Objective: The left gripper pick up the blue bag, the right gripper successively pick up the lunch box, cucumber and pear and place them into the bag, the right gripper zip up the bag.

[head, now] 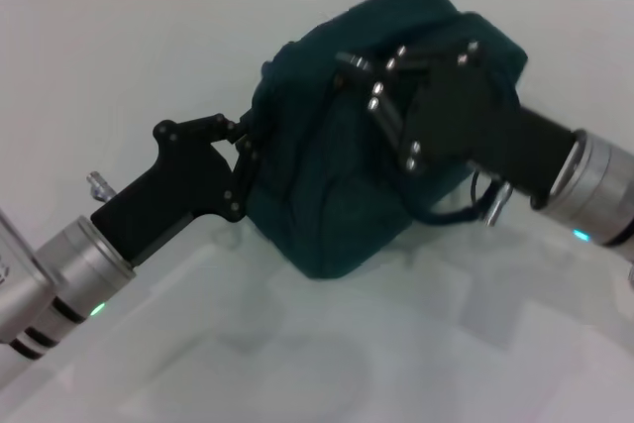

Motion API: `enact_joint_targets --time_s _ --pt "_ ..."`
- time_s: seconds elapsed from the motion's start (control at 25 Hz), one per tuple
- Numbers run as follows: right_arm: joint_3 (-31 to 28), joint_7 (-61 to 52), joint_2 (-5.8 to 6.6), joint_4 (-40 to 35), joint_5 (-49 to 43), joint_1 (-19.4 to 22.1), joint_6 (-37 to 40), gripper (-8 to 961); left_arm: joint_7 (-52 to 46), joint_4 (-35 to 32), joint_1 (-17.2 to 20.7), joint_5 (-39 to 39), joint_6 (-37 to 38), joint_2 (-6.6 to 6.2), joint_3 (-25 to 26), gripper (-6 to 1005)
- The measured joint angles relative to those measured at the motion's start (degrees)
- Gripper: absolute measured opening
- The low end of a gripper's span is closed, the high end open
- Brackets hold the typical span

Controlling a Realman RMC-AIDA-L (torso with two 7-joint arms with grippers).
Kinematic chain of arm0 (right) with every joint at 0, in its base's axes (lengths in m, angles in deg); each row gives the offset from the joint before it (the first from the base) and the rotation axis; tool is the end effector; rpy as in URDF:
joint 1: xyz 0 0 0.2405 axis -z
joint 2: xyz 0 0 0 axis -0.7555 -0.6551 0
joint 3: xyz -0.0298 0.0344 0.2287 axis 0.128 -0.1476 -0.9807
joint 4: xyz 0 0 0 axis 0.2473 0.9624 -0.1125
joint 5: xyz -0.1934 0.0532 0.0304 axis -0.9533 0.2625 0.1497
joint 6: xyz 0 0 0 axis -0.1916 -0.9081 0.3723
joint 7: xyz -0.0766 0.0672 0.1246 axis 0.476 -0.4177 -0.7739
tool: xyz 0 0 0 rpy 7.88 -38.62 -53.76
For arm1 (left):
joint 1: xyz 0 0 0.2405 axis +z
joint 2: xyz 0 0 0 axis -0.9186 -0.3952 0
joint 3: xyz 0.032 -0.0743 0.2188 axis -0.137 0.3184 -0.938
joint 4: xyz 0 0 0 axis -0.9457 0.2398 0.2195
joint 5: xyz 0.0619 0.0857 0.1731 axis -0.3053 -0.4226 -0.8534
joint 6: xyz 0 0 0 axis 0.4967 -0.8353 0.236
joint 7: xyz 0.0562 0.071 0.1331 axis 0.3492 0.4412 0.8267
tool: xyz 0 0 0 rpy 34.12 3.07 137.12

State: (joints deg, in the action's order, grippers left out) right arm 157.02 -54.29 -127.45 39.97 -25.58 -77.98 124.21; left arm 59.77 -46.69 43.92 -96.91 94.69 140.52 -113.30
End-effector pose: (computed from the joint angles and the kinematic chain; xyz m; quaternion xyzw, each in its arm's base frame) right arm 0.1173 0.2988 -0.0583 -0.8294 -0.1636 0.4462 0.2937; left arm -0.2487 0.2634 -0.0413 -0.8350 -0.0248 -0.3728 0.4038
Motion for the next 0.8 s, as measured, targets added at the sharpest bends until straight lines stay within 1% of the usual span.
enact_joint_targets --time_s 0.2,0.48,0.8 --pt "0.12 -3.42 0.00 2.08 5.91 -0.15 -0.40 39 0.05 -0.02 0.68 -0.24 -0.34 -0.07 0.00 88" --pt "-0.53 -8.92 -0.01 6.07 8.95 -0.21 0.41 41 -0.15 0.25 0.81 0.03 -1.45 -0.10 0.08 98" --pt "-1.30 -11.19 -0.02 8.92 12.73 0.94 2.51 43 -0.20 0.22 1.24 0.31 -2.73 -0.09 0.22 109"
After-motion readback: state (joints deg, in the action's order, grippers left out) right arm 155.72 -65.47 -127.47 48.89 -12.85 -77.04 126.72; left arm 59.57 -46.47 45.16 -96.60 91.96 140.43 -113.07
